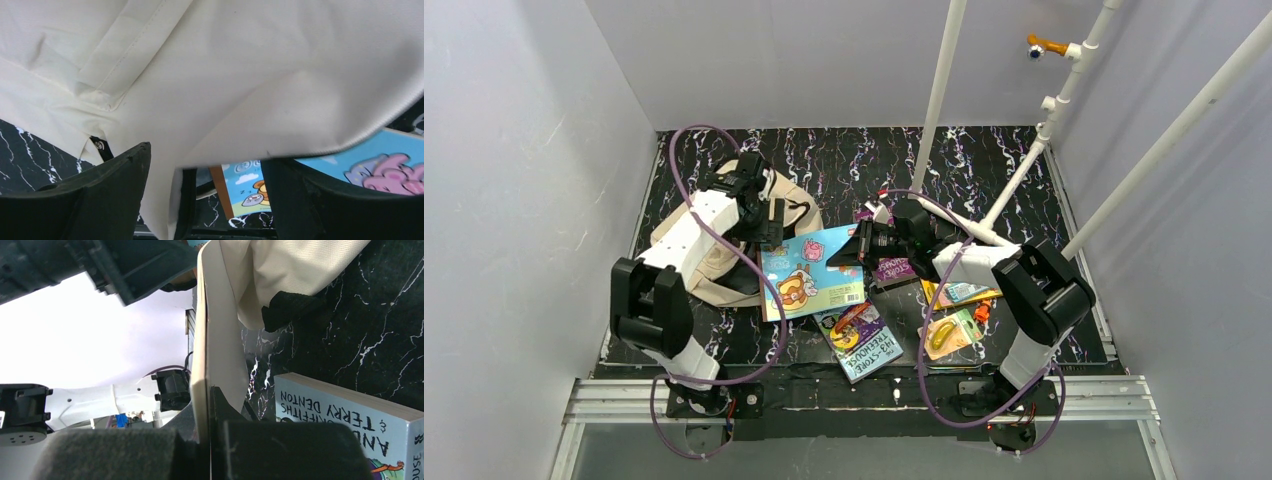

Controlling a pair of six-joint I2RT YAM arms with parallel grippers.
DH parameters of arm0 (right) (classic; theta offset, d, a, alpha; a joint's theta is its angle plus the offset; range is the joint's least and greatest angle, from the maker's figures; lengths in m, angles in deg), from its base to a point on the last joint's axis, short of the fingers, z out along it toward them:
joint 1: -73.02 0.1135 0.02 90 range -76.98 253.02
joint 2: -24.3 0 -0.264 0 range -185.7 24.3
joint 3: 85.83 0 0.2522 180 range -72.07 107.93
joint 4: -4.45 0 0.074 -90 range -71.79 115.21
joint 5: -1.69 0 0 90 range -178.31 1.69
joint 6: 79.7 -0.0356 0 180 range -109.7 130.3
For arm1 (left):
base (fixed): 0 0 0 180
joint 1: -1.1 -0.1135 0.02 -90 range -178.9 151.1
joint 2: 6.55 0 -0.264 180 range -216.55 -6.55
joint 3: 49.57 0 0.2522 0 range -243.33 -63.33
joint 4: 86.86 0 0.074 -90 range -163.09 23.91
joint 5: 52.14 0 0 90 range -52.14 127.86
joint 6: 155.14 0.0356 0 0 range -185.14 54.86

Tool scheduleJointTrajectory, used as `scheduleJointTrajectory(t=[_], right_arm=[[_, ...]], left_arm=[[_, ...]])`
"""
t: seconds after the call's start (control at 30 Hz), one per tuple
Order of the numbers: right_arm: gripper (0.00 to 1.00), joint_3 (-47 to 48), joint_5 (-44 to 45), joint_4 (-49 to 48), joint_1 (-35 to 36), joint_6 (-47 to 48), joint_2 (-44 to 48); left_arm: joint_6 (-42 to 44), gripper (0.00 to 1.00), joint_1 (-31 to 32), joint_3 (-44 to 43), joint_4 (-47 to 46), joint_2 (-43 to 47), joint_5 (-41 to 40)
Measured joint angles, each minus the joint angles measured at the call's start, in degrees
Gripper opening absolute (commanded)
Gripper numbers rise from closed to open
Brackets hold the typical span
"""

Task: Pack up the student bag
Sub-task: Place the book in the student bag.

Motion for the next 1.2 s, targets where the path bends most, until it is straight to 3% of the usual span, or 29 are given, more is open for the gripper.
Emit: scheduleJointTrajectory(t=[0.07,0.2,0.57,0.73,0.97,1.2], right_arm=[[0.01,0.00,-0.13,0.37,0.00,0.15,0.55],[0.01,0.00,-0.28,1.77,0.00,0.46,1.29],[0.01,0.04,-0.66,5.01,0.00,0.37,1.31],[0.01,2.29,0.07,2.78,0.02,-2.01,-0.37],[0.01,9.77,3.41,-10.12,-0.24,-12.92,-9.97],[0.01,10.43,12.41,-16.59,-0.96,-21.84,-14.14]], left_arm=[[-0.24,0.37,-0.42,-0.42,0.46,-2.29,0.17],[-0.39,0.00,-1.16,-1.22,1.51,-3.61,0.37],[-2.36,0.00,-1.44,-2.27,-0.35,10.08,-5.09],[-5.20,0.00,-1.55,-2.25,-0.52,14.25,0.09],[-11.08,0.00,-1.55,2.80,-3.93,15.10,8.85],[-14.08,0.00,-1.55,5.86,-5.81,16.35,11.56]])
